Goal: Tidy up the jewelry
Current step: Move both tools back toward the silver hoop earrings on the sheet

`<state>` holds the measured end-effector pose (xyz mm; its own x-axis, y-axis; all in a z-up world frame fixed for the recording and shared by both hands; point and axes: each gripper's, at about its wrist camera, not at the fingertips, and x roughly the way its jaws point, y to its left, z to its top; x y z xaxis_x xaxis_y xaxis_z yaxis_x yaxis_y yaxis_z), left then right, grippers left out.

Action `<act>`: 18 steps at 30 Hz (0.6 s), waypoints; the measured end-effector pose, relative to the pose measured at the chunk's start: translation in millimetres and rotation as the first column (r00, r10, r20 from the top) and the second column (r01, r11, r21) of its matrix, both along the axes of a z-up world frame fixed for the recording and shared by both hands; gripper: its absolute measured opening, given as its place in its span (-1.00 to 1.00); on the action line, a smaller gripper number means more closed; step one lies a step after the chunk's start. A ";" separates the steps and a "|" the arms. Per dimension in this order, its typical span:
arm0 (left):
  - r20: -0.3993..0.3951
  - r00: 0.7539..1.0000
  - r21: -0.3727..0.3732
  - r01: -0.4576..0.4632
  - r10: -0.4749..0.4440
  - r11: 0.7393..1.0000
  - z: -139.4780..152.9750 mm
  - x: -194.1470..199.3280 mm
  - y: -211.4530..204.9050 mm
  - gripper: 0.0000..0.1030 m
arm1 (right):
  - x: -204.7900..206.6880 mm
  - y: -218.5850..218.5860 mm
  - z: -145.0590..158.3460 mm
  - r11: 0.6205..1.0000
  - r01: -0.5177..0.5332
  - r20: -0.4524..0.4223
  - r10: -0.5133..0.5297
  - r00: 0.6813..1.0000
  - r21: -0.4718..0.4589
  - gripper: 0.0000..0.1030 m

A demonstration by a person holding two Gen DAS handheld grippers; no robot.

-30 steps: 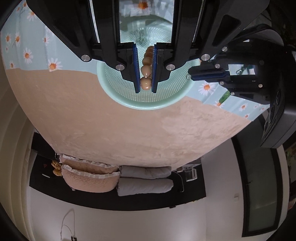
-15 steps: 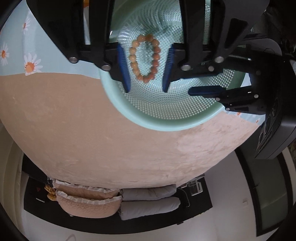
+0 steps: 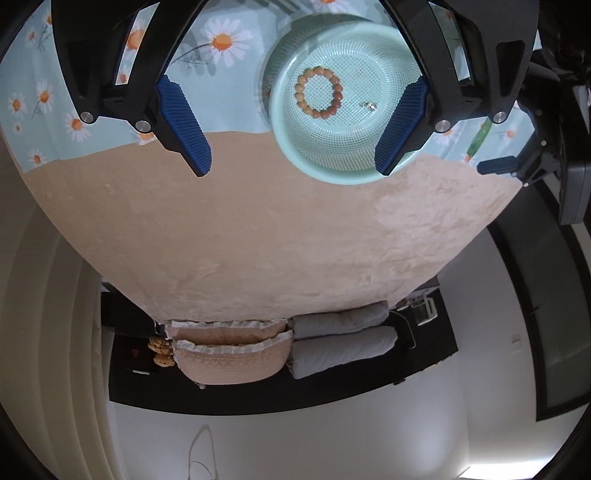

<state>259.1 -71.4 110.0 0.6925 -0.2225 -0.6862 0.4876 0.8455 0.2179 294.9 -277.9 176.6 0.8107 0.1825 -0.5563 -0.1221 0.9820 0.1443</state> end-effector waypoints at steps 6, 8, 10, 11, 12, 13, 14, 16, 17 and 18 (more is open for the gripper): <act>0.069 0.998 0.056 0.011 -0.014 0.998 27.3 -44.2 8.0 0.88 | -44.0 4.5 24.5 1.000 -0.001 0.014 0.001 1.000 -0.003 0.69; 0.081 0.996 0.070 0.023 -0.028 0.997 32.4 -61.9 8.0 0.88 | -57.7 8.9 31.0 0.999 0.000 0.015 0.001 1.000 -0.042 0.69; 0.094 0.995 0.088 0.036 -0.045 0.995 36.0 -77.9 8.5 0.88 | -71.3 13.4 38.1 0.997 -0.006 0.024 0.007 1.000 -0.075 0.69; 0.101 0.994 0.098 0.041 -0.051 0.994 37.1 -86.9 9.1 0.88 | -78.9 15.1 41.2 0.996 -0.011 0.030 0.014 0.999 -0.087 0.69; 0.106 0.993 0.105 0.043 -0.054 0.994 38.2 -94.6 10.5 0.88 | -85.3 16.6 44.0 0.996 -0.017 0.034 0.020 0.999 -0.093 0.69; 0.109 0.992 0.110 0.044 -0.056 0.993 39.3 -101.5 11.7 0.88 | -90.3 17.8 46.6 0.995 -0.020 0.034 0.023 0.999 -0.099 0.69; 0.110 0.993 0.112 0.041 -0.054 0.993 40.3 -107.5 13.7 0.88 | -95.9 19.2 48.0 0.994 -0.023 0.032 0.027 0.999 -0.107 0.69; 0.106 0.993 0.109 0.031 -0.043 0.994 40.7 -118.4 17.5 0.88 | -105.9 23.1 49.1 0.991 -0.032 0.028 0.036 0.999 -0.132 0.70; 0.105 0.994 0.107 0.025 -0.036 0.994 40.1 -122.2 18.7 0.89 | -110.4 25.5 48.6 0.988 -0.036 0.024 0.040 0.999 -0.150 0.70; 0.103 0.994 0.103 0.016 -0.027 0.995 39.5 -125.6 20.3 0.88 | -115.4 28.2 46.9 0.985 -0.041 0.017 0.044 0.999 -0.169 0.70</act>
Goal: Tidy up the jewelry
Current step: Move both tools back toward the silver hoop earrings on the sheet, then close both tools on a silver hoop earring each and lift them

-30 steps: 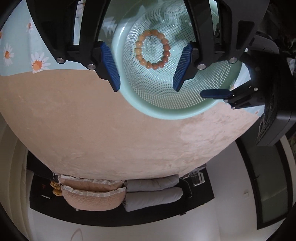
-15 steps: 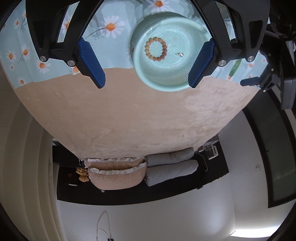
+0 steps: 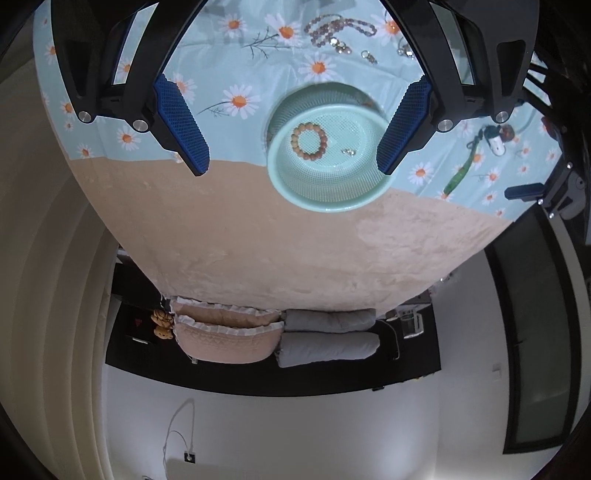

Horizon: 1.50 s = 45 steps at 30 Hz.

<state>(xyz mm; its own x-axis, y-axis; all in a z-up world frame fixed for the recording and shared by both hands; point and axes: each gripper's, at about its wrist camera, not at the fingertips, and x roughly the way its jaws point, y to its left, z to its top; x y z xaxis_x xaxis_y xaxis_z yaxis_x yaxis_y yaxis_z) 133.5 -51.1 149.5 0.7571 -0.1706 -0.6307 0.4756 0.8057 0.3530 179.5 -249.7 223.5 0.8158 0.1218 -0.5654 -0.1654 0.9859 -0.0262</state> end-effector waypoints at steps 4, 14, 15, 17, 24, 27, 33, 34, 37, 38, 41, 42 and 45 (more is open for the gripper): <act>-0.031 0.999 -0.017 -0.044 0.043 0.999 -10.4 -11.5 9.9 0.89 | -17.2 14.2 -11.9 0.996 -0.029 -0.028 0.027 0.999 -0.082 0.71; -0.154 0.986 -0.037 -0.067 0.060 0.997 -74.9 -22.9 24.0 0.88 | -58.5 48.1 -77.3 0.960 -0.174 -0.128 0.149 0.981 -0.220 0.70; -0.160 0.986 -0.034 -0.060 0.054 0.998 -82.7 -23.9 23.3 0.88 | -61.8 50.1 -84.6 0.958 -0.187 -0.142 0.158 0.977 -0.217 0.70; -0.184 0.982 -0.025 -0.045 0.040 0.999 -98.9 -24.3 22.1 0.88 | -68.1 54.9 -100.6 0.955 -0.209 -0.170 0.175 0.970 -0.210 0.70; -0.267 0.964 -0.041 0.006 -0.017 0.999 -144.5 -21.7 15.5 0.88 | -88.6 71.0 -157.1 0.941 -0.289 -0.260 0.239 0.935 -0.174 0.70; -0.290 0.956 -0.056 0.033 -0.048 0.998 -155.7 -20.2 10.1 0.88 | -92.4 75.8 -181.4 0.931 -0.336 -0.289 0.285 0.914 -0.144 0.70; -0.328 0.940 -0.105 0.061 -0.092 0.993 -171.6 -5.1 0.5 0.88 | -95.3 88.2 -214.9 0.894 -0.437 -0.296 0.393 0.871 -0.098 0.70; -0.334 0.937 -0.110 0.065 -0.099 0.992 -173.9 -1.9 -0.7 0.88 | -95.1 89.6 -216.7 0.891 -0.444 -0.284 0.404 0.869 -0.092 0.70; -0.351 0.928 -0.149 0.079 -0.127 0.986 -178.5 5.1 -2.1 0.89 | -90.9 89.7 -221.8 0.894 -0.447 -0.264 0.422 0.867 -0.038 0.69; -0.353 0.926 -0.159 0.081 -0.133 0.984 -179.1 7.1 -2.0 0.89 | -89.6 88.8 -222.9 0.896 -0.443 -0.254 0.425 0.869 -0.016 0.68; -0.340 0.928 -0.170 0.097 -0.151 0.981 -180.6 7.8 -3.9 0.89 | -83.7 87.9 -227.1 0.897 -0.439 -0.240 0.437 0.867 0.048 0.70; -0.335 0.929 -0.167 0.105 -0.157 0.980 -181.0 7.1 -5.9 0.89 | -82.0 88.9 -227.7 0.897 -0.440 -0.242 0.438 0.866 0.049 0.69; -0.320 0.929 -0.168 0.136 -0.185 0.976 -179.7 6.0 -10.6 0.81 | -80.0 90.0 -225.9 0.900 -0.434 -0.226 0.432 0.873 0.042 0.27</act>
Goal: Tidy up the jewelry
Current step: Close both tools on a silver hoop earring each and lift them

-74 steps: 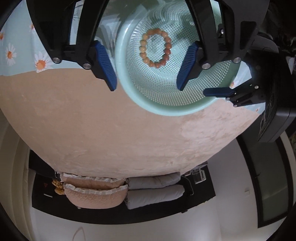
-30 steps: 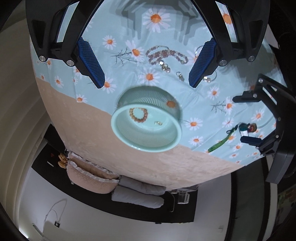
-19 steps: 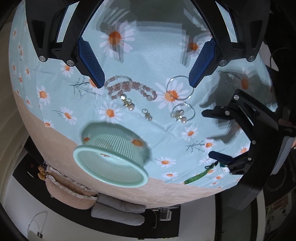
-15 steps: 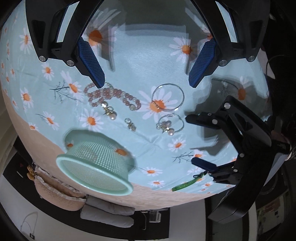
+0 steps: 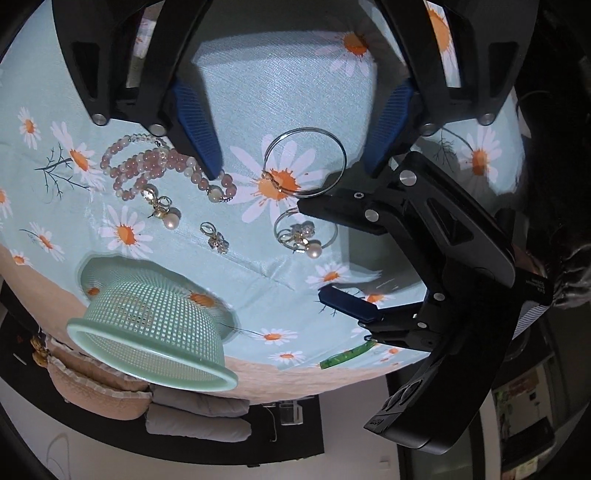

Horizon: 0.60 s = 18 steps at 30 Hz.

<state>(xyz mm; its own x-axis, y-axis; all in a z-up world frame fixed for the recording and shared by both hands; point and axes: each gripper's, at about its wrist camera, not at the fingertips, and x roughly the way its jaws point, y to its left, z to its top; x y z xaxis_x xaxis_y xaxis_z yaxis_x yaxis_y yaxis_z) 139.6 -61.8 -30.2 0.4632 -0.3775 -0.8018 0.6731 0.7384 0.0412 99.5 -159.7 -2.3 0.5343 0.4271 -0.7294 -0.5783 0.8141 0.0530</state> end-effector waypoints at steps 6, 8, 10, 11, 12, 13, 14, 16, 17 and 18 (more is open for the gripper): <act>0.018 0.999 -0.008 0.040 -0.040 0.999 -0.5 -0.4 -11.6 0.57 | -1.8 4.3 -0.3 1.000 -0.010 0.015 0.010 1.000 -0.025 -0.10; 0.020 0.998 -0.007 0.061 -0.061 0.998 0.3 -4.3 -14.1 0.32 | -2.3 4.5 -0.3 0.999 -0.017 0.014 0.018 1.000 -0.029 -0.14; 0.009 0.997 -0.010 0.079 -0.078 0.997 0.0 -9.3 -15.5 0.10 | -1.4 3.0 -0.9 1.000 -0.018 0.006 0.018 1.000 -0.023 -0.14; 0.003 0.997 -0.017 0.082 -0.081 0.997 0.2 -10.4 -15.8 0.00 | -1.7 2.1 -0.4 1.000 -0.019 0.005 0.019 1.000 -0.020 -0.15; -0.005 0.996 -0.021 0.085 -0.085 0.996 0.0 -10.7 -15.7 -0.03 | -2.2 0.7 -0.1 1.000 -0.021 0.003 0.021 1.000 -0.017 -0.15; -0.009 0.996 -0.023 0.084 -0.084 0.996 -0.1 -10.6 -15.1 -0.03 | -2.5 -0.6 0.0 1.000 -0.023 0.001 0.023 1.000 -0.014 -0.15; -0.016 0.997 -0.027 0.077 -0.077 0.997 0.0 -9.9 -14.9 -0.03 | -3.1 -2.1 0.2 1.000 -0.025 0.001 0.025 1.000 -0.012 -0.15; -0.015 0.998 -0.020 0.066 -0.066 0.998 0.1 -11.7 -15.8 -0.04 | -5.9 -4.3 1.4 0.999 -0.026 0.003 0.027 1.000 -0.019 -0.15; -0.007 0.998 -0.012 0.062 -0.062 0.998 0.3 -13.4 -16.8 -0.05 | -7.6 -5.2 2.2 0.999 -0.028 0.004 0.028 1.000 -0.024 -0.15; -0.006 0.999 -0.009 0.053 -0.053 0.999 0.9 -14.6 -17.2 -0.07 | -9.2 -5.8 3.1 0.999 -0.030 0.005 0.030 1.000 -0.027 -0.15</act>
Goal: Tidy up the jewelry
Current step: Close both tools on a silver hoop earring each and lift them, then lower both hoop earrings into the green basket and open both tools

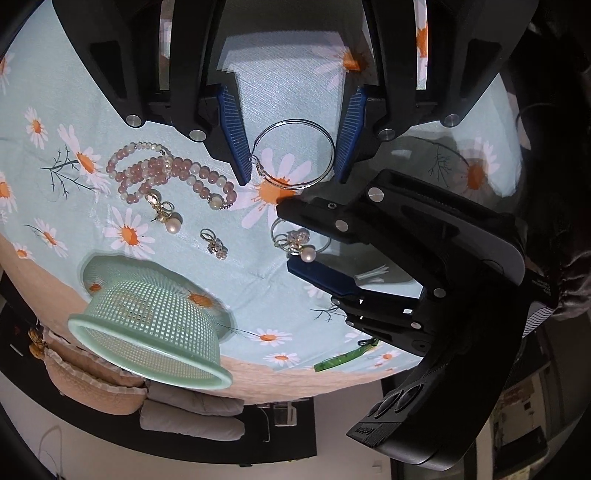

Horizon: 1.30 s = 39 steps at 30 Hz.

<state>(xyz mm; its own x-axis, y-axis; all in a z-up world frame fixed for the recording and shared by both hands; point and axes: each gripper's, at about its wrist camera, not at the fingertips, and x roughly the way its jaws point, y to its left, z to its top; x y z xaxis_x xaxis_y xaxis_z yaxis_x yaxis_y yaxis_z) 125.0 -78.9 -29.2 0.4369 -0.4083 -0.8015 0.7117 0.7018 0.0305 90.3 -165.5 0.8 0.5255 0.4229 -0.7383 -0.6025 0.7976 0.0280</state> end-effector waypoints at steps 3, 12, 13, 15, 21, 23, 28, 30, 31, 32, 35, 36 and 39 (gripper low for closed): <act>-0.002 0.999 -0.006 -0.039 0.039 0.999 3.0 -2.8 1.0 -0.10 | -4.2 -3.2 3.9 1.000 -0.005 0.005 0.005 1.000 -0.002 -0.15; 0.034 0.995 -0.017 -0.093 0.094 0.996 28.4 -15.0 23.5 -0.10 | -19.6 -24.5 25.3 0.999 0.040 0.030 -0.040 0.999 0.007 -0.15; 0.040 0.994 -0.019 -0.100 0.100 0.995 32.9 -16.3 26.8 -0.10 | -21.8 -27.8 28.8 0.999 0.046 0.036 -0.047 0.998 0.009 -0.15; 0.056 0.992 -0.025 -0.112 0.113 0.993 43.2 -18.7 33.9 -0.10 | -25.6 -33.8 36.8 0.998 0.056 0.049 -0.057 0.997 0.012 -0.15; 0.108 0.984 -0.007 -0.139 0.139 0.990 75.1 -18.9 43.0 -0.10 | -36.9 -48.5 72.1 0.996 0.084 0.134 -0.083 0.987 0.003 -0.15; 0.135 0.980 -0.001 -0.150 0.149 0.989 87.2 -16.4 46.0 -0.10 | -39.3 -56.2 87.2 0.996 0.095 0.171 -0.093 0.981 -0.003 -0.15; 0.157 0.973 -0.006 -0.171 0.170 0.985 114.9 0.5 49.1 -0.10 | -32.1 -79.6 125.4 0.989 0.146 0.234 -0.142 0.962 0.002 -0.15; 0.165 0.972 -0.005 -0.170 0.169 0.985 125.0 8.7 47.6 -0.10 | -26.4 -88.1 139.2 0.988 0.157 0.251 -0.152 0.956 0.003 -0.15; 0.172 0.970 -0.007 -0.171 0.170 0.985 130.0 13.1 46.8 -0.10 | -20.6 -91.3 145.4 0.987 0.163 0.259 -0.158 0.953 0.002 -0.15; 0.175 0.970 -0.007 -0.173 0.171 0.985 134.2 18.0 45.2 -0.10 | -15.1 -93.9 150.1 0.986 0.167 0.264 -0.162 0.951 0.003 -0.15; 0.177 0.970 0.005 -0.172 0.169 0.985 144.2 33.7 40.2 -0.10 | 7.2 -95.5 161.7 0.986 0.167 0.269 -0.161 0.950 0.002 -0.15; 0.171 0.971 0.010 -0.171 0.167 0.985 146.7 40.3 38.4 -0.10 | 15.2 -94.4 164.3 0.987 0.163 0.272 -0.156 0.950 -0.002 -0.15; 0.155 0.975 0.011 -0.163 0.159 0.987 153.2 60.2 31.9 -0.10 | 40.9 -88.8 168.3 0.990 0.143 0.267 -0.135 0.954 -0.011 -0.15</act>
<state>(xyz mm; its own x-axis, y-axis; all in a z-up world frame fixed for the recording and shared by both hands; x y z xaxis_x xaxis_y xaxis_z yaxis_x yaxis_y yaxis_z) 185.3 -47.0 124.0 0.6139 -0.3043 -0.7284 0.5748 0.8047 0.1483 131.1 -254.3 169.2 0.7557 0.3118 -0.5759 -0.4684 0.8720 -0.1424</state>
